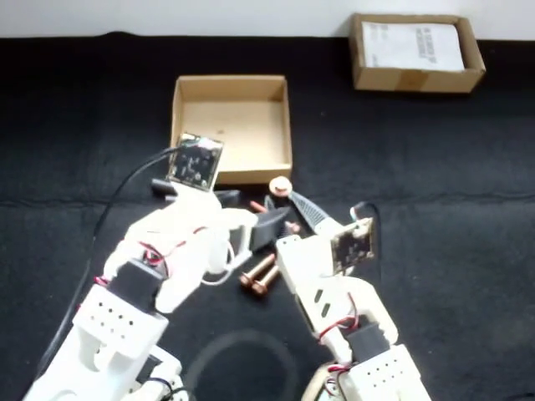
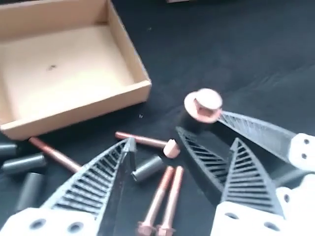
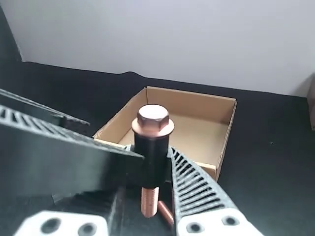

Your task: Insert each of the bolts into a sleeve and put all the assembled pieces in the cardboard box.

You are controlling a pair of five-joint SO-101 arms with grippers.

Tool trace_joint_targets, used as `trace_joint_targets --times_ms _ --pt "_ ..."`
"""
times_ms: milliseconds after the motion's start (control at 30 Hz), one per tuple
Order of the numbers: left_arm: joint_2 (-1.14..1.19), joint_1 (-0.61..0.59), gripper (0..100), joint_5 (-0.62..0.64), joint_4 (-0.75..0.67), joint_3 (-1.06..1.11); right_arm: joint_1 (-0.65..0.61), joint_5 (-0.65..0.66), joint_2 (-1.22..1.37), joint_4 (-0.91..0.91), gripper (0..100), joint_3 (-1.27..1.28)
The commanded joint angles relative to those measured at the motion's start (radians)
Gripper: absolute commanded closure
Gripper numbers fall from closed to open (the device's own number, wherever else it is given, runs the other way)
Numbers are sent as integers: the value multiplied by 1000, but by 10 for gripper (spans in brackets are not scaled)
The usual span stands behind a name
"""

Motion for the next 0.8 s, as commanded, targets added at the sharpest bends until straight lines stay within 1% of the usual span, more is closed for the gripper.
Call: trace_joint_targets --times_ms 0,167,200,267,400,467,533,600,767 --pt "7 -94 716 -5 21 -1 44 2 -19 94 991 -48" --pt "-13 -263 718 -2 26 5 85 2 -15 226 991 -179" --pt "-28 -297 732 -2 26 7 90 2 -15 254 991 -205" --pt "-61 -352 796 -2 26 7 93 2 -15 325 991 -265" --pt "-127 -424 997 -6 26 13 90 6 -12 447 991 -398" --pt "-163 -453 971 -6 26 47 90 6 4 476 991 -449" --pt "-211 -486 976 -6 26 96 93 6 53 503 991 -506" --pt "-263 -516 993 -3 21 163 93 6 128 530 991 -575" --pt "-415 -570 991 -5 20 371 93 6 367 541 991 -776"
